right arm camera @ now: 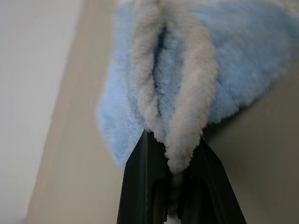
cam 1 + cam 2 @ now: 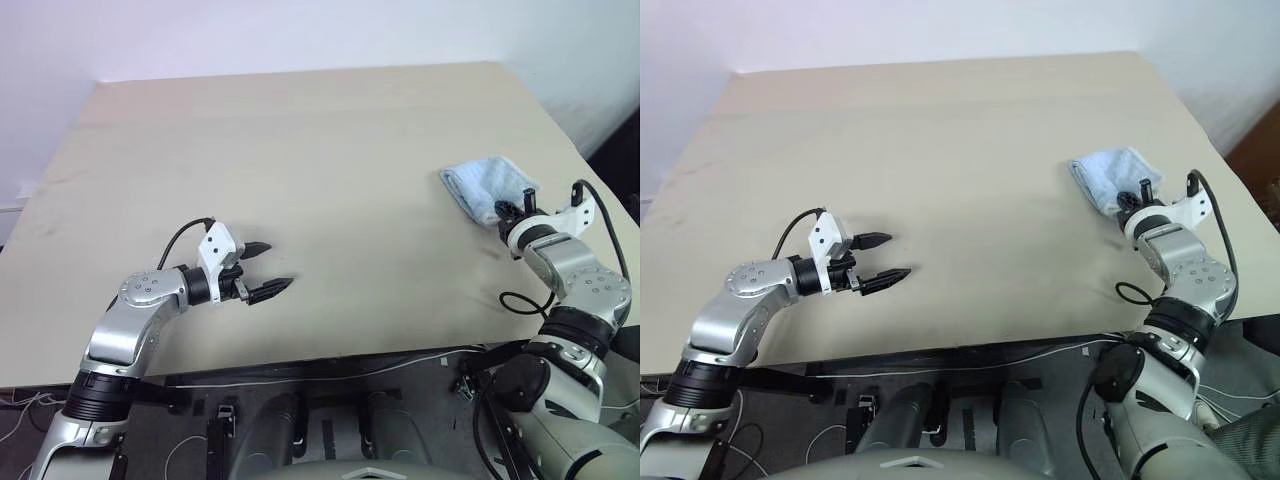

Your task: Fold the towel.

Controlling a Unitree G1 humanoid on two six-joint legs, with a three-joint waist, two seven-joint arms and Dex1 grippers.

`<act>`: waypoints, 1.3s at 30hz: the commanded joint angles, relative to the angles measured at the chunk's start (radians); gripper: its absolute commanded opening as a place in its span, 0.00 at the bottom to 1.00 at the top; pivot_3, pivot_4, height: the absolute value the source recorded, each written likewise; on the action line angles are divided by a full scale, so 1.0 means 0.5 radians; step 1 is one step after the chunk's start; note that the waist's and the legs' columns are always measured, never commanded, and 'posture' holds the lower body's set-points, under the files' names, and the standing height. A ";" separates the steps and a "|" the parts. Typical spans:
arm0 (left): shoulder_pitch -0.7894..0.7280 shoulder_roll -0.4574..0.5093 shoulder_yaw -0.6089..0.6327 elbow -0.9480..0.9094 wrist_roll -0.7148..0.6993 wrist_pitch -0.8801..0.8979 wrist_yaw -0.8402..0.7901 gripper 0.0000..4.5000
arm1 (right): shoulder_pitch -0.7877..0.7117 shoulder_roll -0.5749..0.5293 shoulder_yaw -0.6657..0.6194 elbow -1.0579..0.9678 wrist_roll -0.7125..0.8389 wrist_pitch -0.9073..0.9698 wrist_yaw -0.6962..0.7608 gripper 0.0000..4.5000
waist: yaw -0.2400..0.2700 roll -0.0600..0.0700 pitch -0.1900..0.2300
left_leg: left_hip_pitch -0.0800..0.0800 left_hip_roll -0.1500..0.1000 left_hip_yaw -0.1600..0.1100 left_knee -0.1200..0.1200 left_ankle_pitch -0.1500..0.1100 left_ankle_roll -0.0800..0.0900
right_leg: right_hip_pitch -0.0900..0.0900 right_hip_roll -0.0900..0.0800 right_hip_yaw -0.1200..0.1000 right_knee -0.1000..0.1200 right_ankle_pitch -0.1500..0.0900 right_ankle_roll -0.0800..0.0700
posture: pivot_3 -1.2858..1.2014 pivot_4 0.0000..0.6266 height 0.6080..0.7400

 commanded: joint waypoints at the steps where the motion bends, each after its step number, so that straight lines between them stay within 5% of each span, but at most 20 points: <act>1: -0.046 0.002 0.013 -0.017 -0.001 -0.035 -0.010 1.00 | 0.029 0.056 -0.062 -0.192 0.103 -0.067 -0.135 0.00 | -0.003 0.000 0.000 | 0.000 0.000 0.000 0.000 0.000 0.000 | 0.000 0.000 0.000 0.000 0.000 0.000 | 0.52 0.24 1.00; 7: -0.060 -0.018 0.004 0.000 -0.003 -0.030 -0.008 1.00 | 0.091 0.194 -0.050 -0.327 0.189 -0.146 -0.330 0.00 | -0.006 0.002 -0.001 | 0.002 0.000 0.000 0.000 0.000 0.000 | 0.000 0.001 0.000 0.003 0.000 0.000 | 0.52 0.24 1.00; 8: -0.060 -0.021 -0.001 0.004 0.001 -0.034 -0.010 1.00 | 0.098 0.210 -0.048 -0.334 0.202 -0.155 -0.364 0.13 | -0.006 0.002 -0.001 | 0.002 0.000 0.000 0.000 0.000 0.000 | 0.000 0.001 0.000 0.003 0.000 0.000 | 0.52 0.24 1.00; 20: -0.120 -0.019 -0.050 0.068 0.042 -0.056 -0.059 1.00 | 0.175 0.048 0.015 -0.522 0.499 -0.013 -0.440 0.99 | -0.006 0.002 -0.001 | 0.012 0.000 0.000 0.000 0.000 0.001 | 0.011 0.001 0.000 0.003 -0.001 0.000 | 0.52 0.24 1.00; 29: -0.243 -0.070 0.038 0.183 -0.026 -0.116 -0.076 1.00 | 0.632 -0.331 0.057 -0.744 0.899 0.320 -0.288 0.99 | -0.001 0.002 -0.001 | 0.012 0.001 0.000 0.000 0.000 0.002 | 0.014 0.000 0.000 -0.002 -0.002 -0.002 | 0.52 0.24 1.00; 33: -0.236 0.000 -0.029 0.224 0.099 -0.247 -0.148 1.00 | 0.927 -0.683 0.360 -0.956 0.589 0.391 0.448 0.99 | -0.012 0.008 -0.001 | 0.012 0.001 0.003 0.002 0.000 0.003 | 0.014 0.000 0.001 -0.002 -0.004 -0.004 | 0.52 0.24 1.00; 39: -0.203 -0.069 0.083 0.121 -0.051 -0.196 -0.111 1.00 | 1.165 -0.923 0.747 -1.328 -0.018 -0.108 1.357 0.99 | 0.001 0.007 -0.001 | 0.018 0.004 0.003 0.003 0.000 0.003 | 0.020 0.002 0.000 -0.002 -0.004 -0.004 | 0.52 0.24 1.00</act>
